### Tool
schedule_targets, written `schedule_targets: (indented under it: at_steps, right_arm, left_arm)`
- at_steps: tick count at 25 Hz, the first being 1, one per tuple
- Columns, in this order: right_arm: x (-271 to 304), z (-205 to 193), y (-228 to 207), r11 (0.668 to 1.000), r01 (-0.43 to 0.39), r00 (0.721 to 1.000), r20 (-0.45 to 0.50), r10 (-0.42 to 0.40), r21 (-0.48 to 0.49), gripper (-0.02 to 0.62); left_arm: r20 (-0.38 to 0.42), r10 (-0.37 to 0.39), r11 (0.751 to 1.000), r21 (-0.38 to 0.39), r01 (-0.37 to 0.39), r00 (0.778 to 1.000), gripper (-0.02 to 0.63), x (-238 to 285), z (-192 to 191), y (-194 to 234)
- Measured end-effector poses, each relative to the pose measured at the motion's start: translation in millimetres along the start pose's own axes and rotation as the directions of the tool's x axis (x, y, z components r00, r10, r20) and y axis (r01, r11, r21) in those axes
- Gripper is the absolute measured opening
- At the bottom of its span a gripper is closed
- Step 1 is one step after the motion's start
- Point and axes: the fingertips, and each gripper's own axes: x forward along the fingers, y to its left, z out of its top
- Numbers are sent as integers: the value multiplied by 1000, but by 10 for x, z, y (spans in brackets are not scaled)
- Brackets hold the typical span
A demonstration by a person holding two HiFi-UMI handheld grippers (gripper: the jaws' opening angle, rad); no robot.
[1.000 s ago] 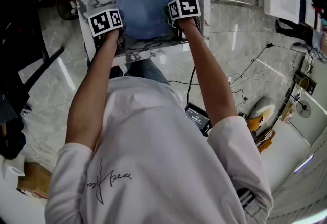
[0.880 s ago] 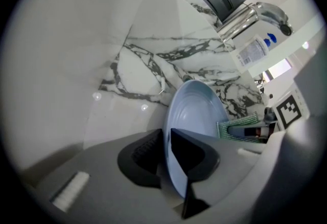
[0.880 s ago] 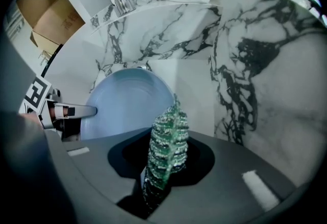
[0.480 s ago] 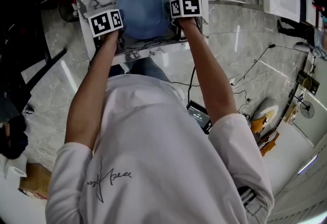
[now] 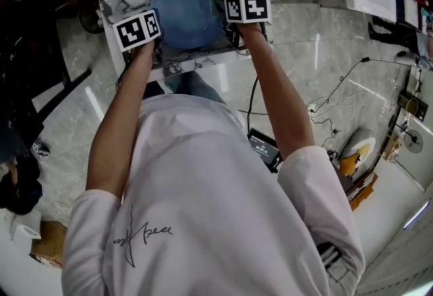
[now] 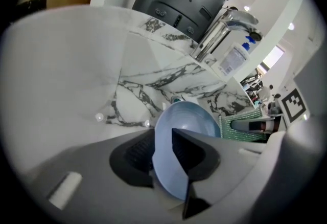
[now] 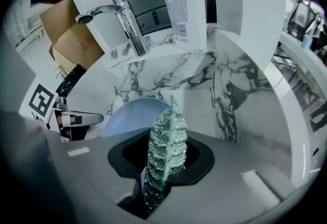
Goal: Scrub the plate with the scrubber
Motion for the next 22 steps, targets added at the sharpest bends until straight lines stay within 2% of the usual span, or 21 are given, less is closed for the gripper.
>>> schedule_targets:
  at_steps: [10, 16, 22]
  right_arm:
    - [-366, 150, 181, 998, -52, 989, 137, 56, -33, 74]
    - [-662, 269, 298, 996, -62, 966, 248, 75, -61, 74]
    - [-1056, 371, 361, 994, -48, 930, 358, 81, -100, 74]
  left_arm:
    - [114, 56, 997, 54, -62, 992, 104, -394, 247, -14]
    - [213, 24, 996, 76, -41, 977, 101, -669, 448, -140]
    - [286, -32, 994, 113, 0, 958, 80, -908, 515, -433]
